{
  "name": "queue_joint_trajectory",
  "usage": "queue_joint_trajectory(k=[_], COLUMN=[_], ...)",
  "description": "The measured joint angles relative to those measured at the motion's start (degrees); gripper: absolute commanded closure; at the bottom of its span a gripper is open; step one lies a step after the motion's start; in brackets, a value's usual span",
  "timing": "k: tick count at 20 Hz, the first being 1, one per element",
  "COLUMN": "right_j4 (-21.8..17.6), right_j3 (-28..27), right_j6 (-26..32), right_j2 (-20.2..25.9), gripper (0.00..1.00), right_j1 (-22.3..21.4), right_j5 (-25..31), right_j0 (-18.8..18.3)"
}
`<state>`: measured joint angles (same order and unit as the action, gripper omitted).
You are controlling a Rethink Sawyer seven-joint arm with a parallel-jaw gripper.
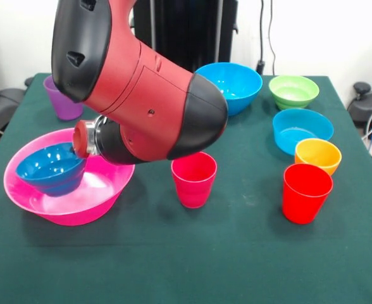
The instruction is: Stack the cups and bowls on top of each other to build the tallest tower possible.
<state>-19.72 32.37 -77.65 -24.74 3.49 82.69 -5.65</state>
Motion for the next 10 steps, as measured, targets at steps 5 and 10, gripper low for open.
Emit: queue_joint_trajectory(k=[5,10], right_j4=[0.01,0.01], right_j3=[2.16,2.63], right_j6=[0.00,0.00], right_j2=[0.00,0.19], gripper=[1.00,1.00], right_j1=[-0.96,-1.30], right_j5=[-0.01,-0.01], right_j0=[0.19,0.20])
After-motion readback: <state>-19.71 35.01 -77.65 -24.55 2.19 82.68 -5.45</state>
